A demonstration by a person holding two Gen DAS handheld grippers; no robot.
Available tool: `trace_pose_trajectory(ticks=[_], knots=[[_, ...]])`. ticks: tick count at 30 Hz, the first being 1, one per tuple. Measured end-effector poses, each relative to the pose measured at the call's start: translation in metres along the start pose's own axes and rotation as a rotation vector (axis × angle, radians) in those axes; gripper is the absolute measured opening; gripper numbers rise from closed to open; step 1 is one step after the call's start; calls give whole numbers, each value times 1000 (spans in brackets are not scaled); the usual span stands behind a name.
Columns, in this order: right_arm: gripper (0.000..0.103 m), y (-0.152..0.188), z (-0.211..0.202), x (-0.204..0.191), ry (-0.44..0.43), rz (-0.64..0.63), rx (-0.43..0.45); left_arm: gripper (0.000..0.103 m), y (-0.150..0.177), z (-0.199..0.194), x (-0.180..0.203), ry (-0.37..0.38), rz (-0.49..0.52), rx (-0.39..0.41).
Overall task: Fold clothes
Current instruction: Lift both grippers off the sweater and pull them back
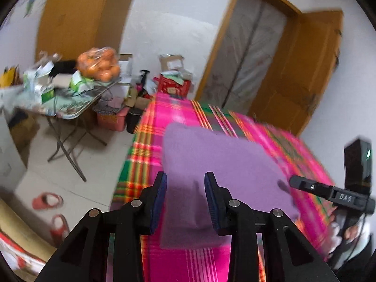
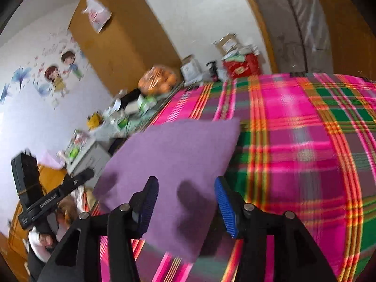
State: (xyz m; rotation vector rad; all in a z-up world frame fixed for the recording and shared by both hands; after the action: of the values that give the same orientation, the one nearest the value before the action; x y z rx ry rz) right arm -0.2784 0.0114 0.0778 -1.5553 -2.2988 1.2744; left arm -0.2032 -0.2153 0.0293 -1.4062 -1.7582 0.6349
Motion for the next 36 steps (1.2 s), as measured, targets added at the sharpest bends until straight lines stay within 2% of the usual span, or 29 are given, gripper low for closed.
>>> trace_pose_trajectory(ticks=[1,3,5,9,12,16,19,23,28,31,34,36], knots=[[43,4,0,-5,5,-18,-17,35,5,6,6,-10,28,-30],[39,13,2,-16,73,-98,-44,35,11,19,7,-43,55,-82],[39,18,3,-15,85,-97,-54,35,17,32,7,-75,81,-135],[44,27,6,-10,102,-81,-72,35,20,30,-3,-44,44,-128],[45,34,7,-7,114,-70,-86,35,25,25,2,-69,71,-124],[43,39,5,-16,162,-118,-88,35,30,21,10,-98,104,-123],[42,41,6,-18,170,-126,-95,35,31,18,9,-78,80,-131],[36,41,1,-19,165,-124,-91,35,31,17,5,-54,59,-126],[37,42,9,-19,177,-150,-102,35,30,20,5,-50,54,-132],[37,41,7,-14,157,-118,-98,35,30,19,8,-54,56,-132],[37,46,0,-16,179,-106,-103,35,33,12,13,-75,75,-116],[37,54,-7,-21,197,-106,-110,36,37,1,19,-56,75,-116]])
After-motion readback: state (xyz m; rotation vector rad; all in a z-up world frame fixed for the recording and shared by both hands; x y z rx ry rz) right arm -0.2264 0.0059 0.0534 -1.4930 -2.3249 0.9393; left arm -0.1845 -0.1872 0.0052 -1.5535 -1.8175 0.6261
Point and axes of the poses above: each gripper's, at about its wrist camera, not at the fingertips, and z roughly the way its jaws point, x to its right, y to its underside, the point moved 3 cm from there along z, roughly the way its jaws point
